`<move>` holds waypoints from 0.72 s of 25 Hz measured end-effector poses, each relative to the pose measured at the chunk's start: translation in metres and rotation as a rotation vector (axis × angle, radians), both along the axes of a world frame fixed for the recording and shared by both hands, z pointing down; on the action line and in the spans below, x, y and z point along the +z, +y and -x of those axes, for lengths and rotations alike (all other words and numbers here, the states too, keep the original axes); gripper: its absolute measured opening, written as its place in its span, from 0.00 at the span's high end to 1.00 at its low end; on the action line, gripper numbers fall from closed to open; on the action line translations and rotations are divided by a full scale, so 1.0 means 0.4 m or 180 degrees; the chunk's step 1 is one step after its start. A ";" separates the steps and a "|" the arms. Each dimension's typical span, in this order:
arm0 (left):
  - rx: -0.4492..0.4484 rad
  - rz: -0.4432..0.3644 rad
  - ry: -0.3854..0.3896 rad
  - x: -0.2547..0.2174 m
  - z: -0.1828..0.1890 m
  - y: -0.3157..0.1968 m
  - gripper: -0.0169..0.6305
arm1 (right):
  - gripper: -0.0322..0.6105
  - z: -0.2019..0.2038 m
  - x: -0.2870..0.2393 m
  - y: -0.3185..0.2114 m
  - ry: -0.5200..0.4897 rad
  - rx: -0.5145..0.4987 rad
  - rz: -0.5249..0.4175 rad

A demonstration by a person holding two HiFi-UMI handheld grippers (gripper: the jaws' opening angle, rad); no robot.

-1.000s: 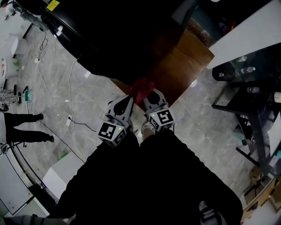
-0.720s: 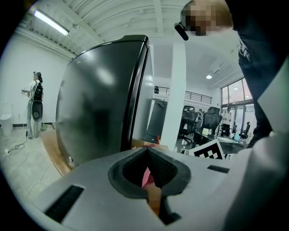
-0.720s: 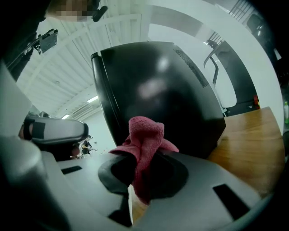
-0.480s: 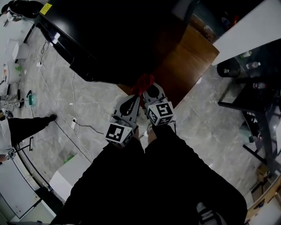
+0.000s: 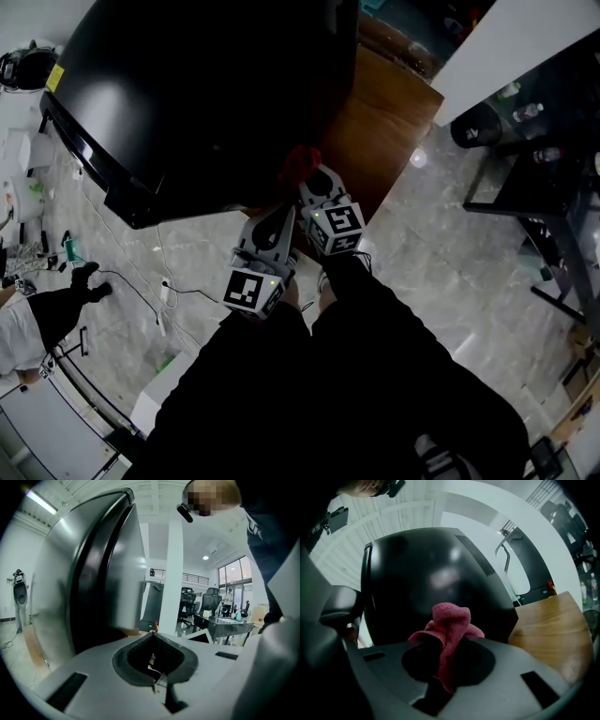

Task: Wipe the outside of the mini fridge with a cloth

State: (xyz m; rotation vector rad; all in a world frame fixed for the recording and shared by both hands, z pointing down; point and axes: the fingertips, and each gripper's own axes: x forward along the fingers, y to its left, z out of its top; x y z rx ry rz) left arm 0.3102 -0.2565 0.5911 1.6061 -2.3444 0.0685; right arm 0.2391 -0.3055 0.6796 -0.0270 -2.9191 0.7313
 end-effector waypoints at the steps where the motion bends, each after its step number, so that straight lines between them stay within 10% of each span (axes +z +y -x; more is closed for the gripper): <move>1: 0.0048 -0.0014 -0.0013 -0.003 -0.002 -0.021 0.97 | 0.86 0.009 0.001 -0.027 0.0017 0.0039 0.0016; 18: 0.0365 -0.0098 -0.0079 0.017 0.074 -0.346 0.97 | 0.87 0.168 0.095 -0.518 0.0422 0.0693 -0.0187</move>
